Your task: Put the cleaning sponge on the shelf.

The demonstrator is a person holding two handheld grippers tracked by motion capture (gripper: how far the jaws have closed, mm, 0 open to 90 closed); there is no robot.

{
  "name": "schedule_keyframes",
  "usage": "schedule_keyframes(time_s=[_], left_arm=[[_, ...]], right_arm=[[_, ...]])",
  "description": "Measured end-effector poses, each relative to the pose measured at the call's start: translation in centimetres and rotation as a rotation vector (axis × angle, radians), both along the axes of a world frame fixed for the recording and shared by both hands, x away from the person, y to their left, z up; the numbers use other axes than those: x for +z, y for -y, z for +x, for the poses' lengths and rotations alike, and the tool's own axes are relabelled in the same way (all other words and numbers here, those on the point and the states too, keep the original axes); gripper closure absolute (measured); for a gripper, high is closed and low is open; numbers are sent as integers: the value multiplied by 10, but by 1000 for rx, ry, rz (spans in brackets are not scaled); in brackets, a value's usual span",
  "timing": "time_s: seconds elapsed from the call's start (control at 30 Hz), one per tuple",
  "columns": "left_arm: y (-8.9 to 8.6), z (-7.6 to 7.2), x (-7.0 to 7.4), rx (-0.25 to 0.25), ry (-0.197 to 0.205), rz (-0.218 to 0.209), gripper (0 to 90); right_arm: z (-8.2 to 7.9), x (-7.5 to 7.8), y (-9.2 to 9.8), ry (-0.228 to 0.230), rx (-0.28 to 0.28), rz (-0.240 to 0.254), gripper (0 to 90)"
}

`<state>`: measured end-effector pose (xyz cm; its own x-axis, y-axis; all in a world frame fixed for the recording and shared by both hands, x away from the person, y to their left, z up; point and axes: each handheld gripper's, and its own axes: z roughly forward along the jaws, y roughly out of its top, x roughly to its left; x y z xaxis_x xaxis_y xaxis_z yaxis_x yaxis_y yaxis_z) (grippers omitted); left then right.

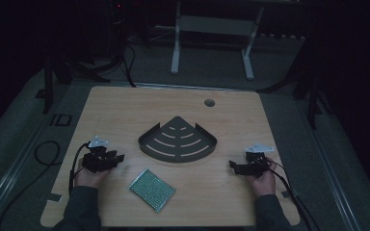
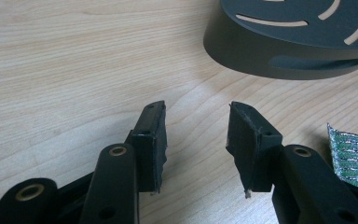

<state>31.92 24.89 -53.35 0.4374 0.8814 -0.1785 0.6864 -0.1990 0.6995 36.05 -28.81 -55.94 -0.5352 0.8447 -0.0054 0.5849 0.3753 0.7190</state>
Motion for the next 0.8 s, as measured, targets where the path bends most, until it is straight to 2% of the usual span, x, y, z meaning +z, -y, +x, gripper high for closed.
schedule_keyframes(time_s=[0.1,0.27,0.6,0.8], left_arm=[[3,-3,3,-19,8,7,567],[10,-7,10,-51,25,18,564],[36,-17,24,-147,48,47,569],[56,-22,26,-212,41,48,613]], right_arm=[[-3,0,-2,1,-14,0,126],[-4,0,-3,-3,0,-2,109],[-10,0,-5,5,-12,1,143],[-10,0,-5,5,-7,2,156]])
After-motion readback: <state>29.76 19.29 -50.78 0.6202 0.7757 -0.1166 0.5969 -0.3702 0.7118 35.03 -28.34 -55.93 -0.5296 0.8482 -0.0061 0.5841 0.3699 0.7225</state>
